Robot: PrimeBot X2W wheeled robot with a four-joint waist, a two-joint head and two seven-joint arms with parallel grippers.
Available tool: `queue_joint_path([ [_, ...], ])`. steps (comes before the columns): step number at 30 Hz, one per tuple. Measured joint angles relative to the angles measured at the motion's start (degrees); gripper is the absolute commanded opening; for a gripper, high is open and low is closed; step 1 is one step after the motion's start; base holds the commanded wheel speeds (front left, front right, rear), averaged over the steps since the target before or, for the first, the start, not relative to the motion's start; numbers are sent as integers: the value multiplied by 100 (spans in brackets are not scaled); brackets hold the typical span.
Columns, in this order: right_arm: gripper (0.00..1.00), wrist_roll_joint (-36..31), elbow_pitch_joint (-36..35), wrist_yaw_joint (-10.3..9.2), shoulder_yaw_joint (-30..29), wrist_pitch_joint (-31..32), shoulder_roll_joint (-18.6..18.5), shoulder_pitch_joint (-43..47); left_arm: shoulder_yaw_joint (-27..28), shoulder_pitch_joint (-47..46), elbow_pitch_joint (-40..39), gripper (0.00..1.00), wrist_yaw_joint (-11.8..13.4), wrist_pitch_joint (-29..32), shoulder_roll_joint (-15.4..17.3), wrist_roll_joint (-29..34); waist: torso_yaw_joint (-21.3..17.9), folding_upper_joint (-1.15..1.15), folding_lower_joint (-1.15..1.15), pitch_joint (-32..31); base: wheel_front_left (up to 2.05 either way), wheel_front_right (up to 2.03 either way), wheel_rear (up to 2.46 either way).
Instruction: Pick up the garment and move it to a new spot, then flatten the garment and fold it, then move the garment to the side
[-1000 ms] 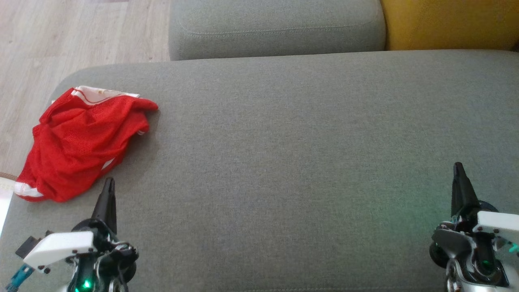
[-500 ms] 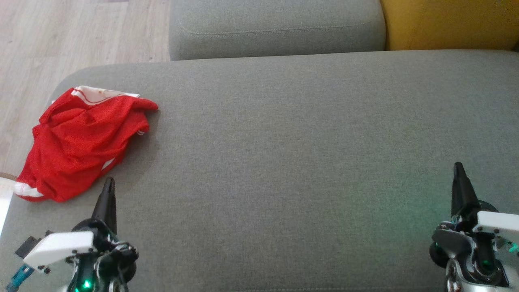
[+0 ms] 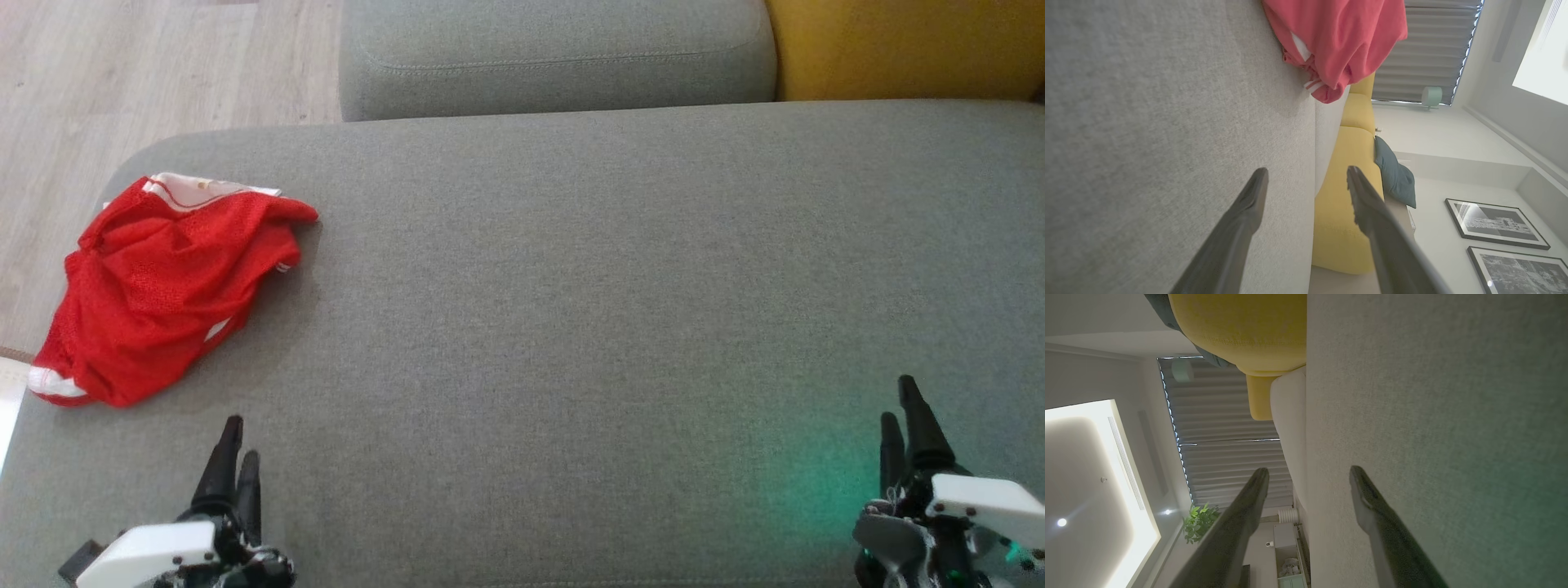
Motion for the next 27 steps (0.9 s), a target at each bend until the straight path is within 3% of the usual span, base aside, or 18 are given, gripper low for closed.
queue_joint_path([
  [27, 100, -2097, -198, 0, 323, -478, -19, -186, -135, -166, -238, 100, 79, -452, 8, 2156, -29, 0, 0, 28, 0, 0, 0],
])
